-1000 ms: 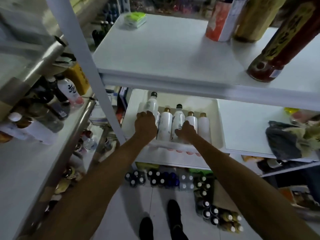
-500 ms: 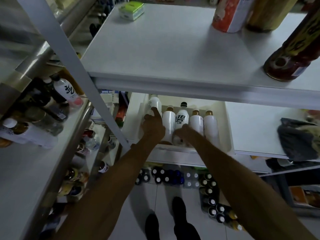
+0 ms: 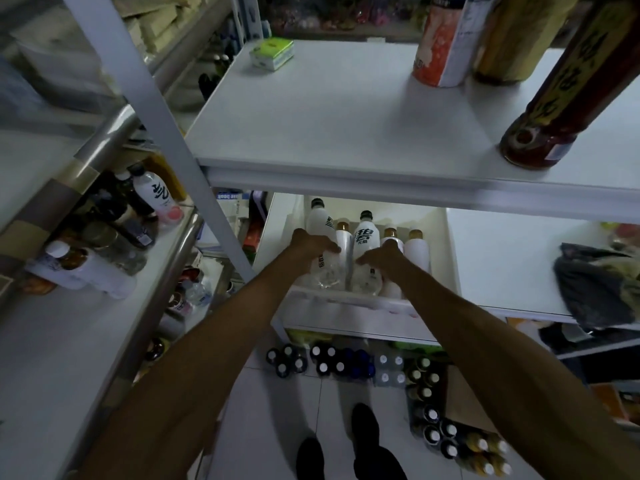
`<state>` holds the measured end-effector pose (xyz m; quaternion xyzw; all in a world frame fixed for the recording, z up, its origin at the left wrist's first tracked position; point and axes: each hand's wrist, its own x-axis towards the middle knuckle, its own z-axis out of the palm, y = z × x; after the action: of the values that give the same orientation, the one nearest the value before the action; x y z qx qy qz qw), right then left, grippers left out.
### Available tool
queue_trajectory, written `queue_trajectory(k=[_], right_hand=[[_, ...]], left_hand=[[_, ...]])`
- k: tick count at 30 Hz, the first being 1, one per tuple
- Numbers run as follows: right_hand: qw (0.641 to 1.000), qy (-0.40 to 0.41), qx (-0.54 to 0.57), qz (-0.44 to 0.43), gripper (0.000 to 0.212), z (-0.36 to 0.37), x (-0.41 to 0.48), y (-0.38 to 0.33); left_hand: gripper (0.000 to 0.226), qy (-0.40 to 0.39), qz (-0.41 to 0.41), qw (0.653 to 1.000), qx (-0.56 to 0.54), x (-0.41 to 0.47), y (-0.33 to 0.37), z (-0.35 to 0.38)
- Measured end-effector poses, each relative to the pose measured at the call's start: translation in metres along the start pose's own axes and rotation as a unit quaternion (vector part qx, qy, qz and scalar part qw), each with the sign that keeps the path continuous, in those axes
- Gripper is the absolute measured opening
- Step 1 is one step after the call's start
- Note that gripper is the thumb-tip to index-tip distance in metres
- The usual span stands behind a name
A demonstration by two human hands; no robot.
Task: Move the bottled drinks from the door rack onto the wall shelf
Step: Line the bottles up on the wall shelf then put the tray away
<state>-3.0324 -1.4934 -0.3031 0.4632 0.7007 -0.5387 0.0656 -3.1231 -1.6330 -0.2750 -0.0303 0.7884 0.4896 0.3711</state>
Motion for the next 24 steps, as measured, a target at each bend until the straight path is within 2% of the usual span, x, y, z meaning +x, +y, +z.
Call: queue_trajectory(k=[2,6,9,10,12,14,15,17,18,20,22,24], right_hand=[[0.998,-0.029,0.047,-0.004,0.068,-0.013,-0.010,-0.011],[0.991,-0.094,0.089,0.030,0.045,-0.039,-0.050,-0.022],[0.977,-0.158,0.135,0.054,0.050,-0.054,-0.074,-0.013],[0.971,-0.173,0.150,0.061,0.049,-0.055,-0.081,-0.007],[0.963,-0.187,0.178,0.076,0.043,-0.052,-0.096,0.006],[0.964,-0.180,0.172,0.092,0.059,-0.045,-0.108,0.021],[0.966,-0.177,0.162,0.094,0.065,-0.041,-0.114,0.029],[0.975,-0.149,0.146,0.075,0.059,-0.034,-0.128,0.042],[0.980,-0.134,0.137,0.063,0.053,-0.031,-0.136,0.047],[0.984,-0.113,0.125,0.050,0.046,-0.027,-0.149,0.058],[0.988,-0.108,0.106,0.036,0.052,-0.026,-0.160,0.069],[0.992,-0.090,0.089,0.014,0.066,-0.028,-0.167,0.078]], left_hand=[[0.055,-0.029,-0.020,0.999,-0.041,-0.009,0.006,0.000],[0.045,-0.111,-0.060,0.987,-0.097,-0.031,0.007,-0.004],[0.022,-0.146,-0.086,0.978,-0.121,-0.048,-0.002,-0.005],[0.023,-0.147,-0.090,0.978,-0.120,-0.055,-0.006,-0.006],[0.041,-0.144,-0.088,0.981,-0.099,-0.066,-0.016,-0.008],[0.062,-0.149,-0.080,0.982,-0.079,-0.075,-0.025,-0.006],[0.064,-0.147,-0.071,0.984,-0.076,-0.083,-0.028,-0.006],[0.057,-0.125,-0.049,0.987,-0.085,-0.094,-0.034,-0.002],[0.063,-0.117,-0.046,0.988,-0.086,-0.098,-0.039,0.000],[0.093,-0.095,-0.039,0.992,-0.077,-0.095,-0.053,0.005],[0.114,-0.071,-0.029,0.995,-0.057,-0.100,-0.067,0.009],[0.115,-0.052,-0.011,0.997,-0.055,-0.125,-0.073,0.012]])
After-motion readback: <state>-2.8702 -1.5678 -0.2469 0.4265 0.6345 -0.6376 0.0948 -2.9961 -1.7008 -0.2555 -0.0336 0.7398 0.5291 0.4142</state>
